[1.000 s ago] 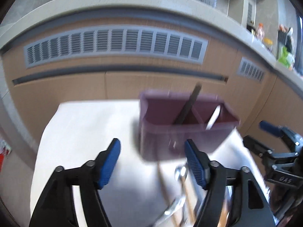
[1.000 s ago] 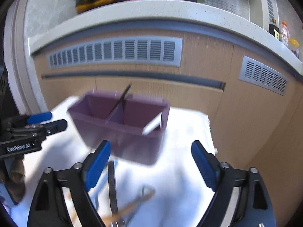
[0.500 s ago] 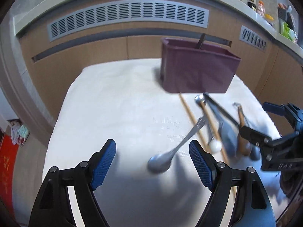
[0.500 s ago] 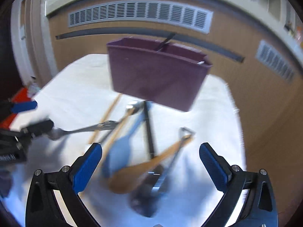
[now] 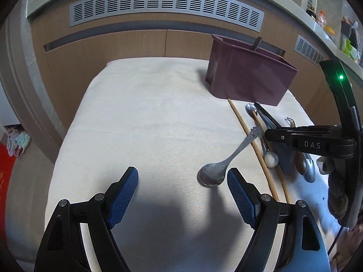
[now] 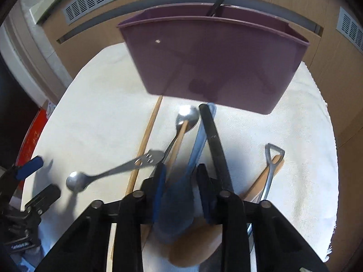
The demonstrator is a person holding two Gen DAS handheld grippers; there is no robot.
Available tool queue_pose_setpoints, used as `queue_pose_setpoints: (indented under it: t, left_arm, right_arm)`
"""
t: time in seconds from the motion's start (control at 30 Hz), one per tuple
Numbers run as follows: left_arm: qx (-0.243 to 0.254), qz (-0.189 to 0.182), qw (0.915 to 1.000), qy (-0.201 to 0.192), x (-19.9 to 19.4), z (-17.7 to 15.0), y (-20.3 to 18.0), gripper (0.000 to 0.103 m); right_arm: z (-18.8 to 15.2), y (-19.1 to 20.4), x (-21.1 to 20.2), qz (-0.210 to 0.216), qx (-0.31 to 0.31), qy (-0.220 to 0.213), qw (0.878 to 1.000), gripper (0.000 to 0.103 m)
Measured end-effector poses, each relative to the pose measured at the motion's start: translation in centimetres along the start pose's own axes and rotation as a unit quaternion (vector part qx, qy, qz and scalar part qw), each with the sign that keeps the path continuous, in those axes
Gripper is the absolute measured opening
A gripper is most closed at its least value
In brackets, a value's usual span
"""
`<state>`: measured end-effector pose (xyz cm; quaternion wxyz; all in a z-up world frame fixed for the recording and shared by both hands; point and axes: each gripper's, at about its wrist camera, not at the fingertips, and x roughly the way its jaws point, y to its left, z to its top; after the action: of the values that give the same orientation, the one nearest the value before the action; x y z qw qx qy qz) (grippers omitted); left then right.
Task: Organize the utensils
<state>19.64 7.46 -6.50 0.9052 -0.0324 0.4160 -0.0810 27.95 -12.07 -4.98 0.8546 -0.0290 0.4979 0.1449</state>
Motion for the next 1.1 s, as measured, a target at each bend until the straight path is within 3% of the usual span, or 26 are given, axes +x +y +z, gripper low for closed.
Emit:
queue_pose_setpoints:
  t: [0.33,0.57,0.77,0.9,1.0,1.1]
  left_arm:
    - [0.01,-0.07,0.9968,0.037,1.6,0.8,-1.3,0.081]
    - [0.03,-0.077,0.9944,0.066,3.1,1.2,-2.7,0.081]
    - [0.051,-0.129,0.9858,0.095,1.9,0.0,-4.7,0.08]
    - [0.07,-0.103,0.9899,0.067,0.4,-0.6,-5.6,0.057]
    - [0.085,-0.05,0.994,0.046,0.3,-0.8,-5.8,0.056]
    - [0.105,-0.02,0.9926,0.058,1.5,-1.1,-6.1,0.053]
  right_arm:
    - [-5.6,-2.3,-3.3,-0.008,-0.008,-0.01,1.0,0.017]
    - [-7.7,-3.7,-4.3,0.003,0.006,-0.033,0.999,0.017]
    - [-8.2,-4.1,-4.3,0.016,0.01,-0.046,0.999,0.017]
    - [-8.9,-4.6,-4.7,0.024,0.013,-0.057,0.998,0.017]
    - [-9.2,-4.7,-5.0,0.027,0.012,-0.064,0.998,0.017]
    - [-9.3,-4.7,-5.3,0.023,0.01,-0.071,0.997,0.018]
